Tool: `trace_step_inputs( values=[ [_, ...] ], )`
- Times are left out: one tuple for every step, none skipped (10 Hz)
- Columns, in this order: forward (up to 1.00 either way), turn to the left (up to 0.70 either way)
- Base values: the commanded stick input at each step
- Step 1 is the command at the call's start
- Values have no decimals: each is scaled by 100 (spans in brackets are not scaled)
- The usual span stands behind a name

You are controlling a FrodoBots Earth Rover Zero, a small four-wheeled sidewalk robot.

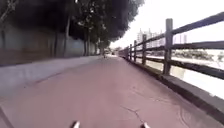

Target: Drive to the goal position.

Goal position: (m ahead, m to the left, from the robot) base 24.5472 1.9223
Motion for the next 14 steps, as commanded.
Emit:
trace_step_inputs(
  values=[
    [70, 0],
    [70, 0],
    [70, 0],
    [70, 0],
    [70, 0],
    [70, 0],
    [70, 0],
    [70, 0],
    [70, 0],
    [70, 0],
    [70, 0],
    [70, 0],
    [70, 0],
    [70, 0]
  ],
)
